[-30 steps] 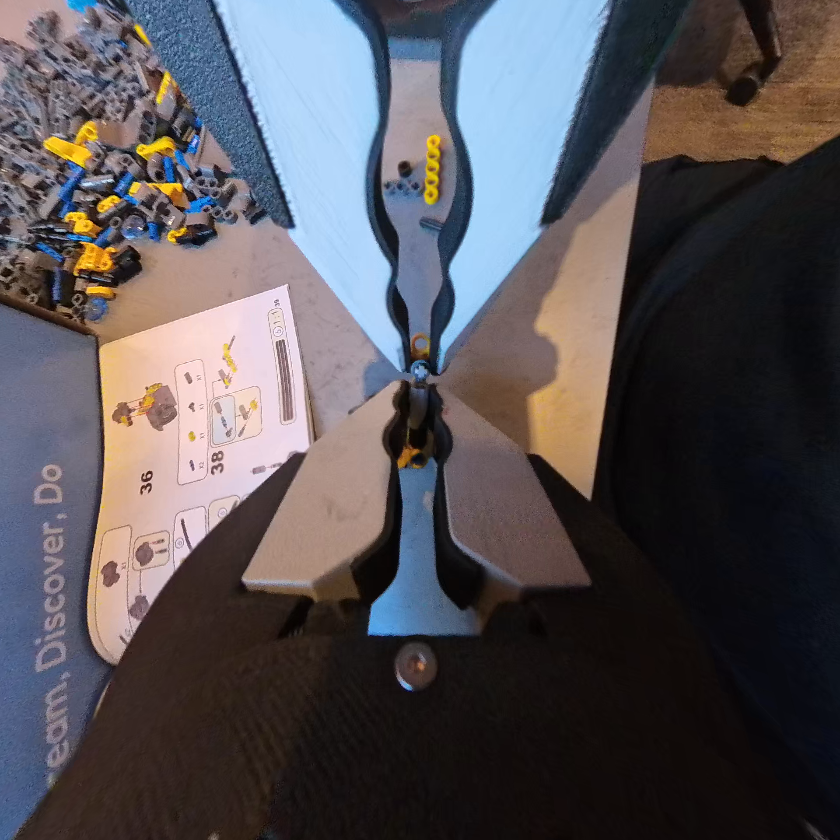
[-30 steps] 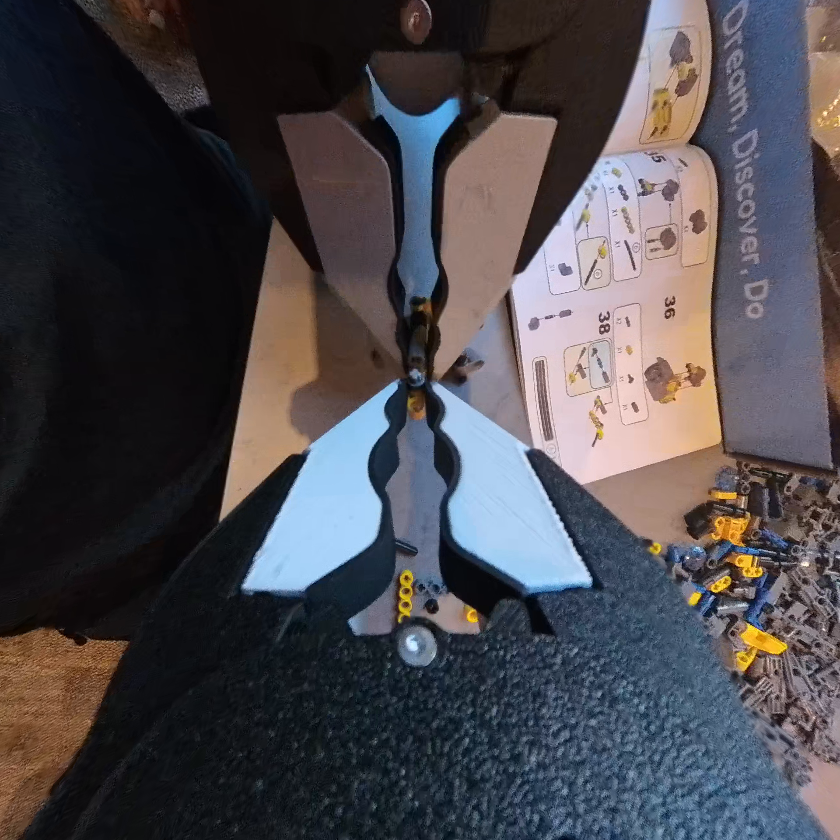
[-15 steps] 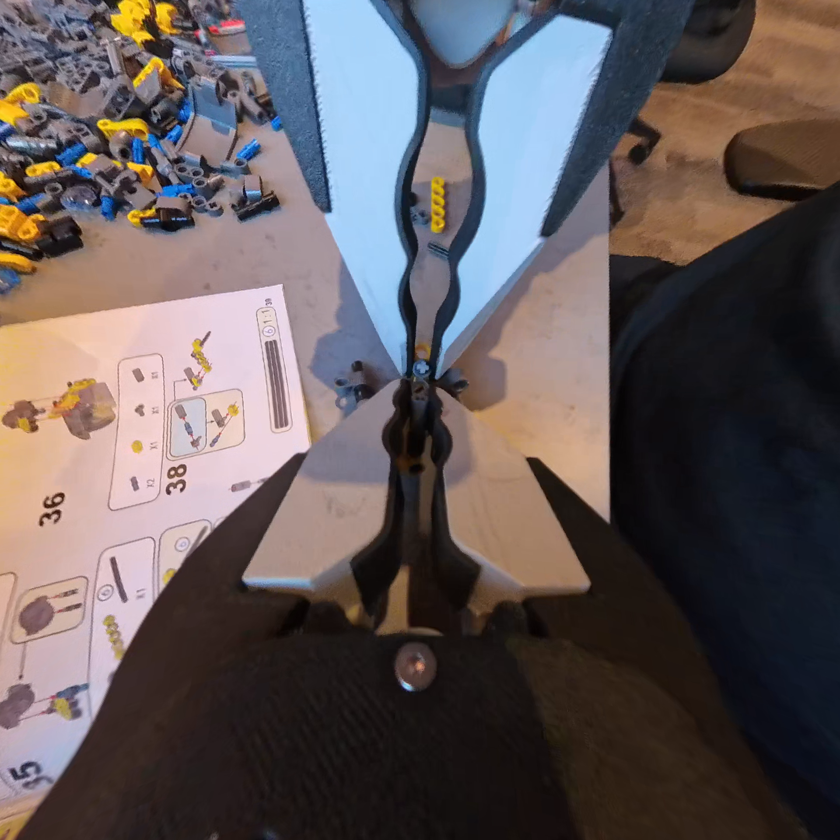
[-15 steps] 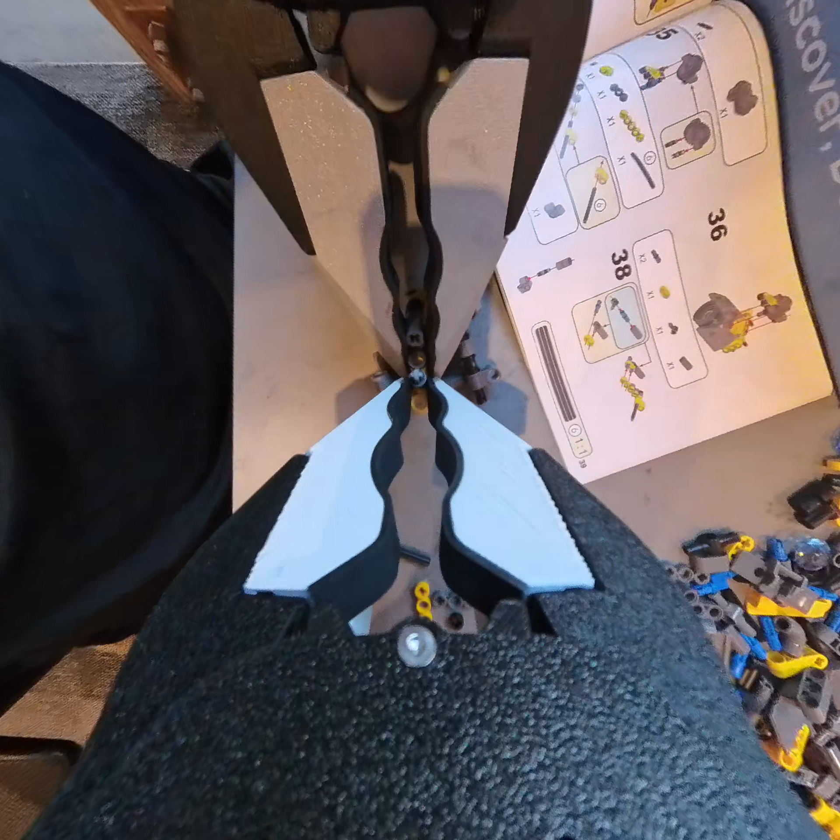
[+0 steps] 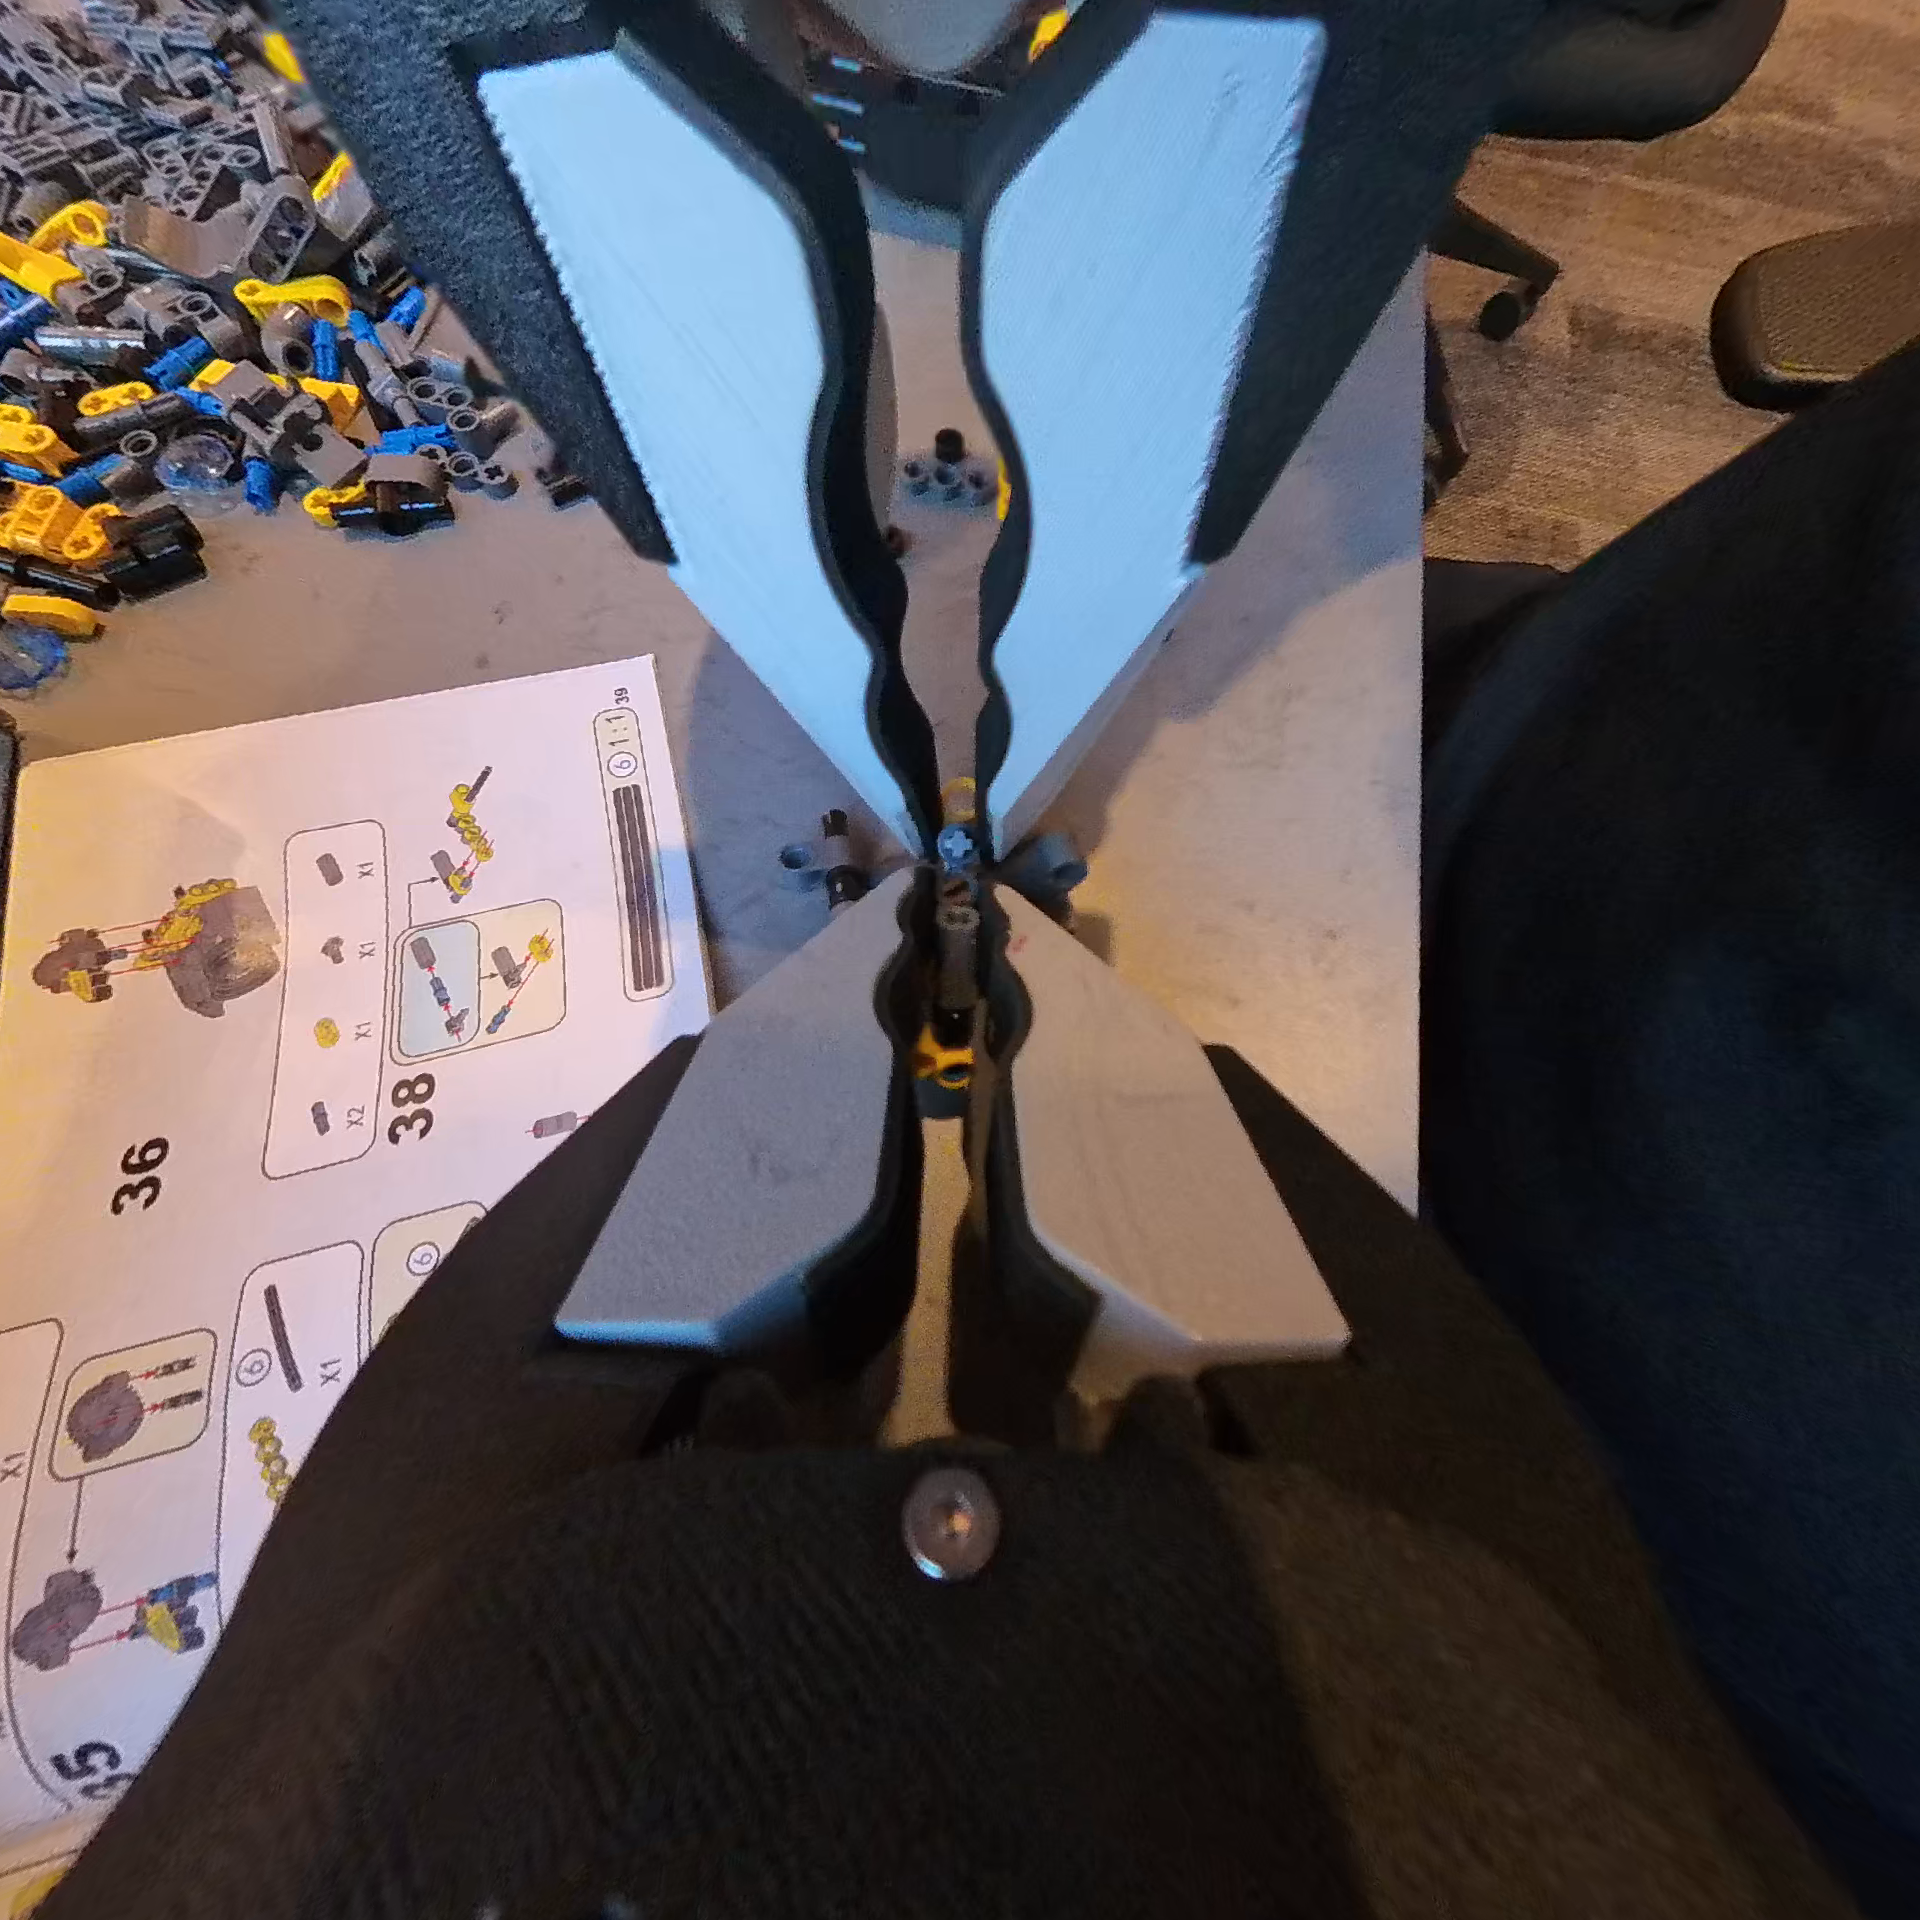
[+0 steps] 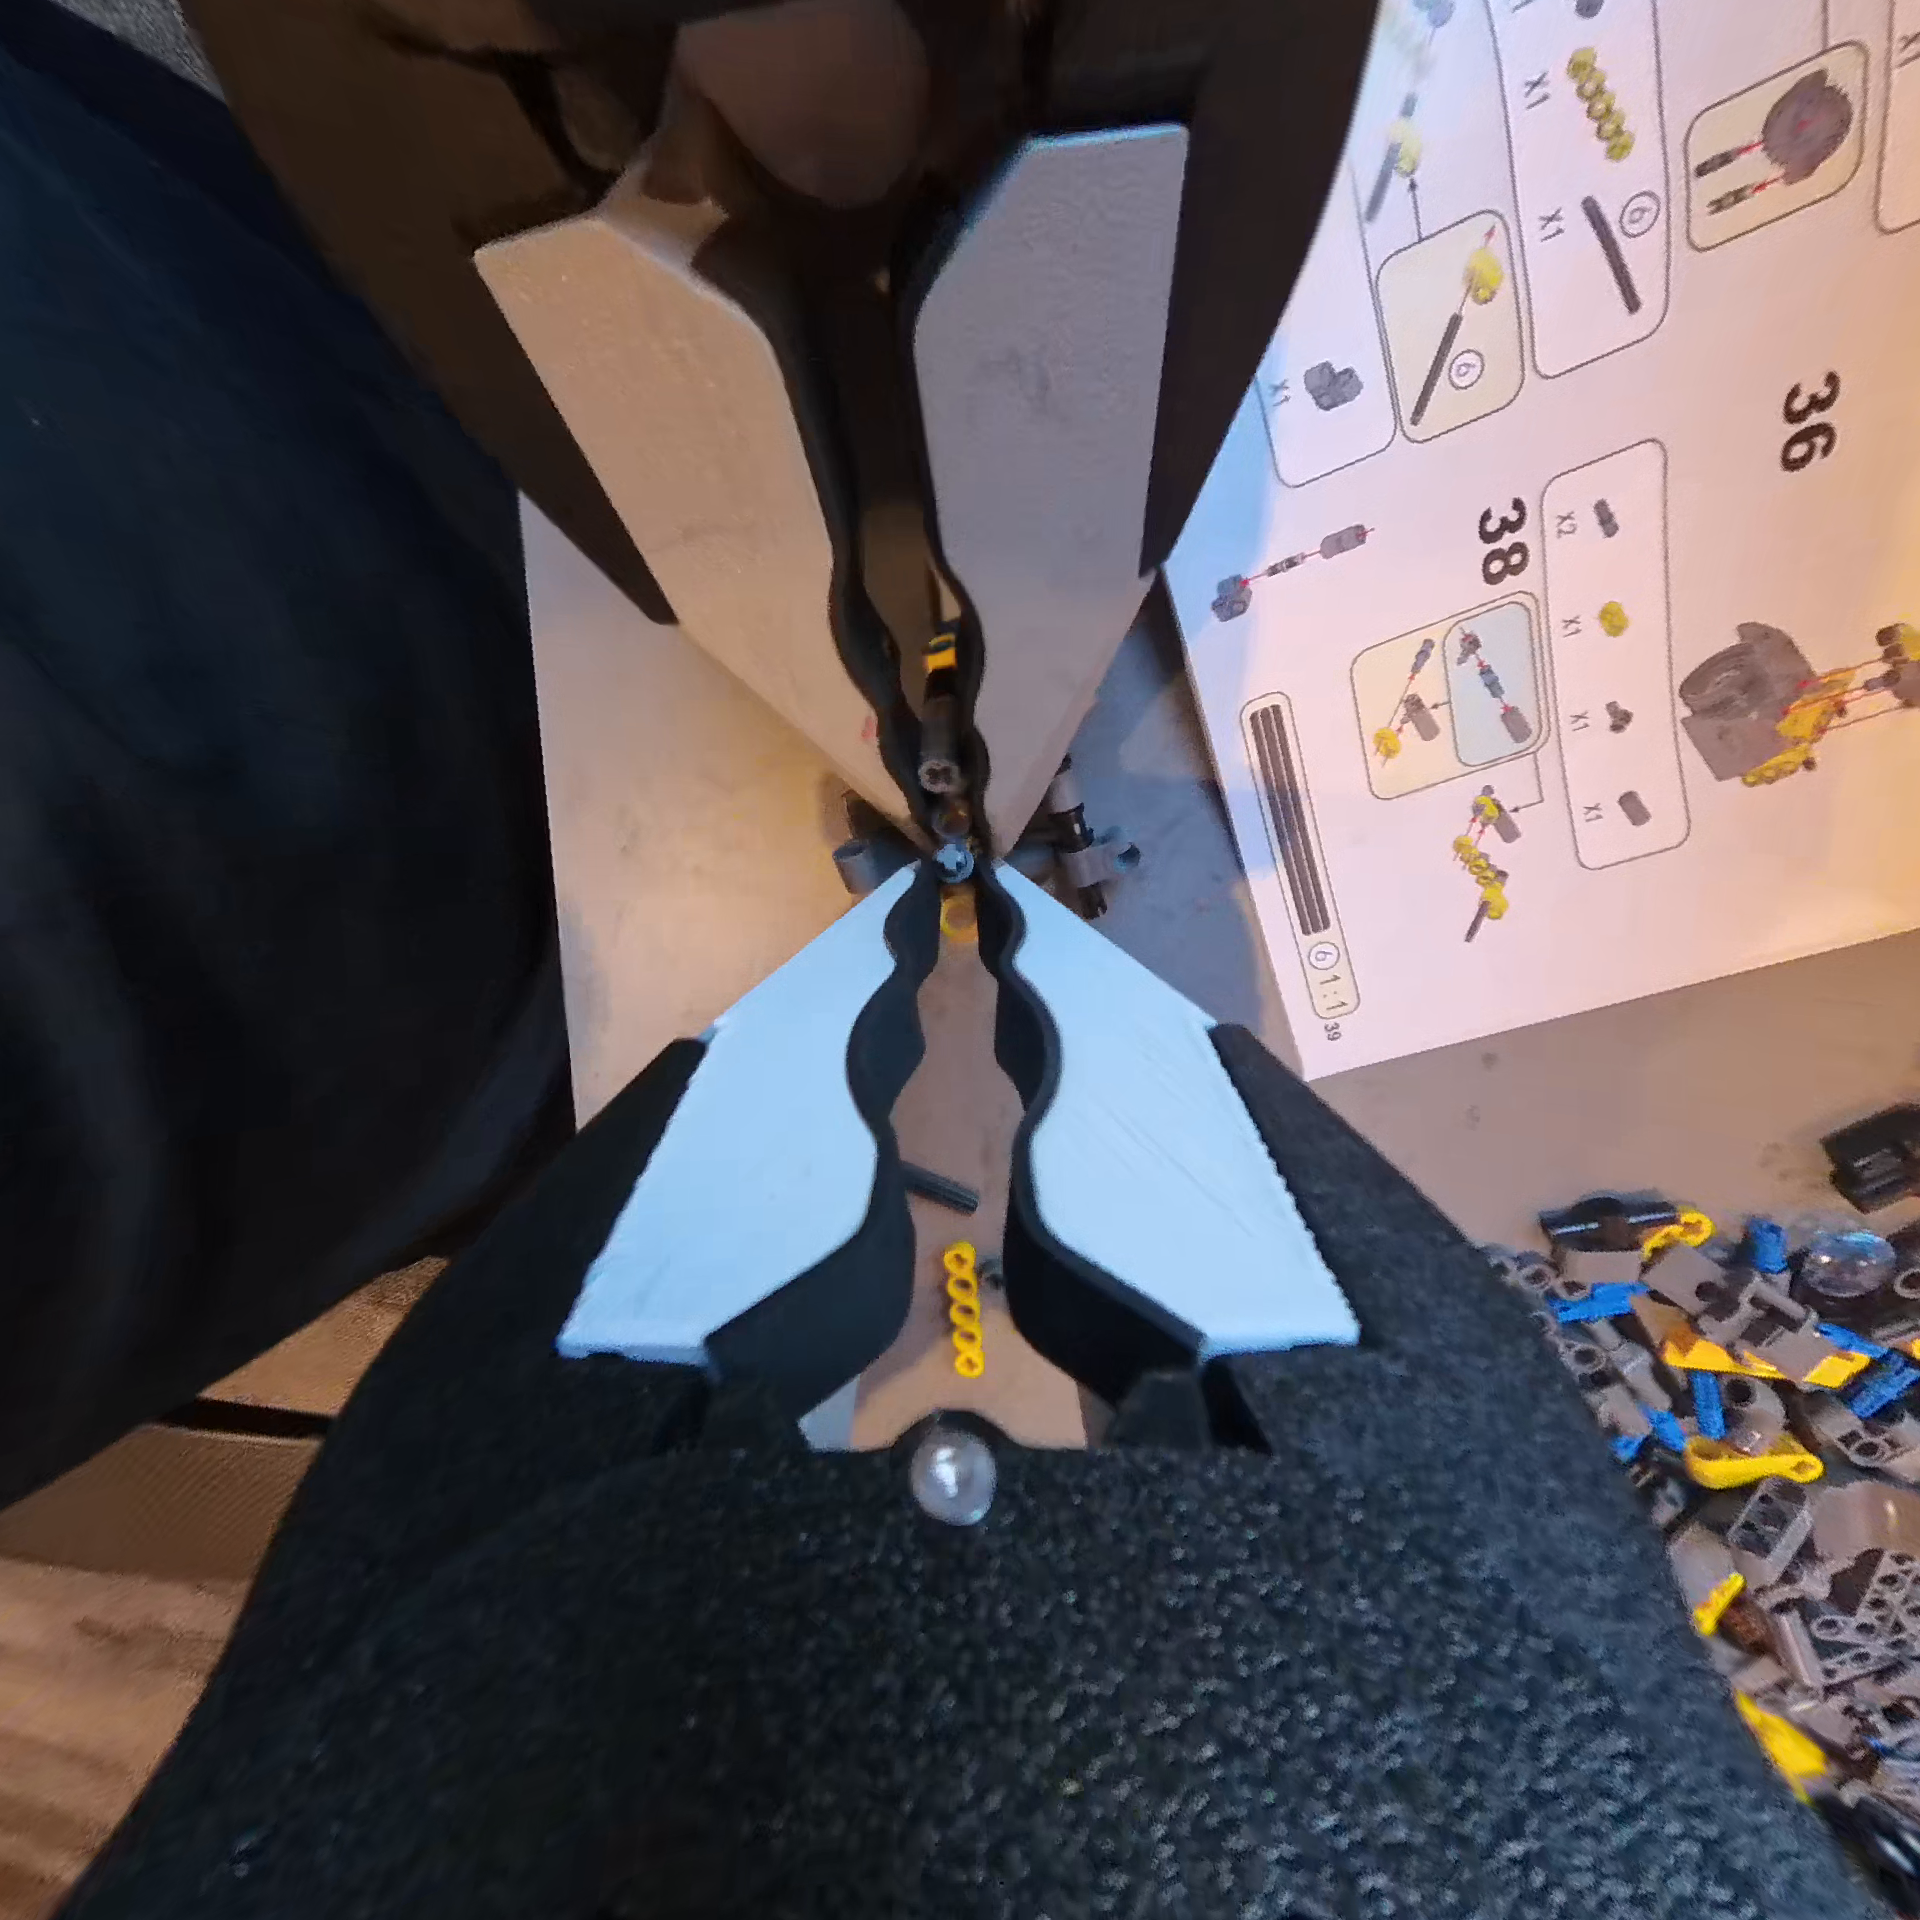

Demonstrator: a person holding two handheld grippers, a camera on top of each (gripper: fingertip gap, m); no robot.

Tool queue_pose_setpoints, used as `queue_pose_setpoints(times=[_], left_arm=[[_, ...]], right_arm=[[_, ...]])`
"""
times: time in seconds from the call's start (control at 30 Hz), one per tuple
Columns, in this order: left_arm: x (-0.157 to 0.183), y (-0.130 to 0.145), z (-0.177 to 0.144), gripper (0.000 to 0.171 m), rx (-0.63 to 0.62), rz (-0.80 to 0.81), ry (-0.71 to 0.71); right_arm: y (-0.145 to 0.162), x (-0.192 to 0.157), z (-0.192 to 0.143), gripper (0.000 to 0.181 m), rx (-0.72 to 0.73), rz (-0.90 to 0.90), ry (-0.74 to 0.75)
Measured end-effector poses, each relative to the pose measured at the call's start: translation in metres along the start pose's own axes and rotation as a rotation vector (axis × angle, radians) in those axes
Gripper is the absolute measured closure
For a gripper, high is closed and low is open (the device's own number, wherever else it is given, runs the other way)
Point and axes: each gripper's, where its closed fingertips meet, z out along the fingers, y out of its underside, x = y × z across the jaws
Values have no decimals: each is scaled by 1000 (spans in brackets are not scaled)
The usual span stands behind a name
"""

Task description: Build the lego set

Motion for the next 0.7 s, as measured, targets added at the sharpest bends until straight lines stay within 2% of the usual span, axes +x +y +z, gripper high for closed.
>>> queue_pose_setpoints(times=[0.23,0.37,0.5,0.6,0.67,0.7], left_arm=[[-4,0,2,167,-13,21,-58],[-2,1,3,167,-19,36,-53],[13,-5,5,166,12,62,38],[16,-9,2,166,44,-17,131],[14,-15,-3,166,96,-113,204],[14,-19,-7,166,129,-146,235]], right_arm=[[3,2,1,175,-71,162,-160],[4,0,2,175,-180,119,-159],[10,-16,-2,174,-229,275,-400],[8,-19,-6,172,-154,345,-496],[4,-15,-13,171,-57,339,-468],[4,-11,-17,165,-10,340,-427]])
